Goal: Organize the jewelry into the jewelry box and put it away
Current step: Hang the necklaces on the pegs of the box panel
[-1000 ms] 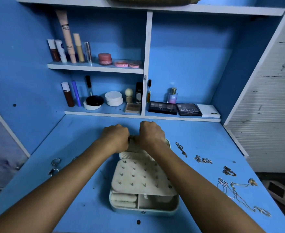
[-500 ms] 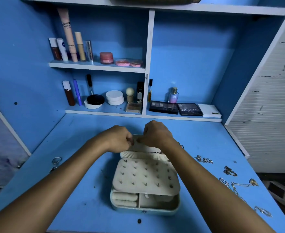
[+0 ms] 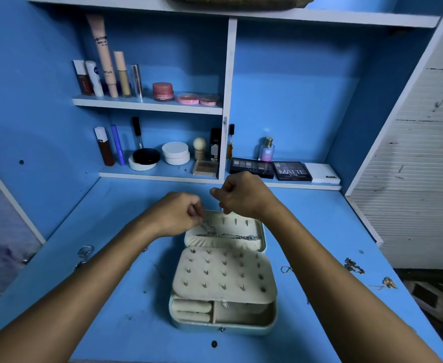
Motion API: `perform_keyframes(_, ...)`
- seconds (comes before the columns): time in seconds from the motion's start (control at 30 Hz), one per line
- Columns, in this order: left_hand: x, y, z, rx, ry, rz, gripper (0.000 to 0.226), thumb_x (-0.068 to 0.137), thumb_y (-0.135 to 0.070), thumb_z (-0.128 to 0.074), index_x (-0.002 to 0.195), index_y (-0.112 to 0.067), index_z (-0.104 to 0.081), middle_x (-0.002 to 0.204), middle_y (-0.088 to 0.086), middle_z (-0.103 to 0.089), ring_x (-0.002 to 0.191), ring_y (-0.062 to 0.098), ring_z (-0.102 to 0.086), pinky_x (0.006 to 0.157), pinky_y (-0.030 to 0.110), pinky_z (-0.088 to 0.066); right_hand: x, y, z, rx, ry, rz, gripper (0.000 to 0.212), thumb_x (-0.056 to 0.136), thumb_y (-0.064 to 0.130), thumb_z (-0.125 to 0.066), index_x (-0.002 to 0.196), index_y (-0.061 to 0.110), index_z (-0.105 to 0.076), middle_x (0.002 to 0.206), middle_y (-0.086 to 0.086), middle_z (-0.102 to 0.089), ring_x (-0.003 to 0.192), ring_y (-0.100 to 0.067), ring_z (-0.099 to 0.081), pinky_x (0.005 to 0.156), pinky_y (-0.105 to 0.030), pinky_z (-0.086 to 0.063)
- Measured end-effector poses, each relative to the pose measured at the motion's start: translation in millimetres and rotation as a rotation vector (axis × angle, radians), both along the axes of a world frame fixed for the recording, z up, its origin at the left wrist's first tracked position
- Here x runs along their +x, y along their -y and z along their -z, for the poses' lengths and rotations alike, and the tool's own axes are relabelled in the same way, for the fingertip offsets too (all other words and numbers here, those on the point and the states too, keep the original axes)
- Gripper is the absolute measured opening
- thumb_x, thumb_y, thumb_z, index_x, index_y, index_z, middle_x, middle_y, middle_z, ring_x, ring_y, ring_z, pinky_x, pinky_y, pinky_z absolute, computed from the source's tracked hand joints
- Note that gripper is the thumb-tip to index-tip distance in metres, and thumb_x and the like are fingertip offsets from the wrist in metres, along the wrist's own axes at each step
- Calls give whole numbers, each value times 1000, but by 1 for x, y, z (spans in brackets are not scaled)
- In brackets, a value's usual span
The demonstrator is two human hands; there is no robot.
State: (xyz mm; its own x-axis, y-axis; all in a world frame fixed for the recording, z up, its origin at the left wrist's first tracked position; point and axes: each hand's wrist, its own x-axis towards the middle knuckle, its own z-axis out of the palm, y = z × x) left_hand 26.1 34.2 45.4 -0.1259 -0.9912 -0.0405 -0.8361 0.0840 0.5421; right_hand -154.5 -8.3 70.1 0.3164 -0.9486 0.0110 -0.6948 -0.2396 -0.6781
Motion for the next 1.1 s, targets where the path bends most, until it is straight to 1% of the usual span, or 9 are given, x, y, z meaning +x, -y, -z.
perform_keyframes(0.1,-10,1,4,-63,7,93,8,87,-17,-71,93,-21,-76,75,-15,-62,65,-11,-56,58,3,-37,-10,2,3,16,30,31,33,93,42,-65,79,12,-65,75,-4,-75,68,-15,-73,69,-34,-59)
perform_keyframes(0.17,-21,2,7,-99,46,197,13,89,-17,-69,99,-20,-78,79,-15,-57,69,-5,-54,63,5,-34,-18,4,5,28,48,59,36,93,41,-65,84,6,-65,79,-5,-76,70,-18,-73,69,-34,-59)
perform_keyframes(0.33,-49,6,19,-58,162,414,40,96,-13,-50,126,-34,-66,101,-8,-51,105,10,-49,93,32,-43,-35,7,9,31,67,115,37,94,39,-65,85,3,-65,78,-4,-76,70,-19,-73,66,-30,-56)
perform_keyframes(0.43,-60,7,18,-46,297,484,55,94,-10,-43,132,-47,-56,102,-14,-39,118,11,-40,99,37,-41,-44,9,14,37,64,143,34,94,40,-65,82,8,-65,77,-3,-76,73,-19,-73,65,-31,-55)
perform_keyframes(0.63,-55,10,16,-84,396,523,53,94,-15,-43,128,-53,-58,103,-8,-45,98,7,-33,92,37,-42,-56,9,21,56,56,174,33,94,42,-63,83,11,-67,78,-2,-76,77,-18,-73,60,-26,-51)
perform_keyframes(0.77,-45,9,12,-114,451,514,48,97,-19,-44,127,-53,-59,107,-7,-45,101,10,-37,87,34,-39,-58,8,25,79,71,173,34,94,42,-63,83,10,-67,78,-5,-76,80,-22,-72,64,-30,-53)
perform_keyframes(0.87,-38,8,10,-128,469,496,45,98,-19,-46,125,-52,-60,105,-9,-44,99,9,-35,83,29,-36,-57,6,26,87,41,155,35,94,43,-63,80,12,-67,79,-5,-75,69,-20,-65,64,-31,-53)
perform_keyframes(0.97,-28,10,11,-164,466,466,42,97,-21,-49,120,-52,-64,101,-12,-42,95,4,-32,78,29,-34,-57,1,24,82,-1,111,33,94,41,-63,79,13,-69,75,-3,-74,59,-13,-57,57,-25,-47)
perform_keyframes(1.1,-9,11,12,-169,441,427,40,95,-19,-52,115,-49,-68,99,-12,-48,92,4,-35,77,28,-36,-55,-5,24,97,-77,-9,19,92,33,-67,79,21,-71,70,3,-72,59,-7,-61,54,-16,-43)
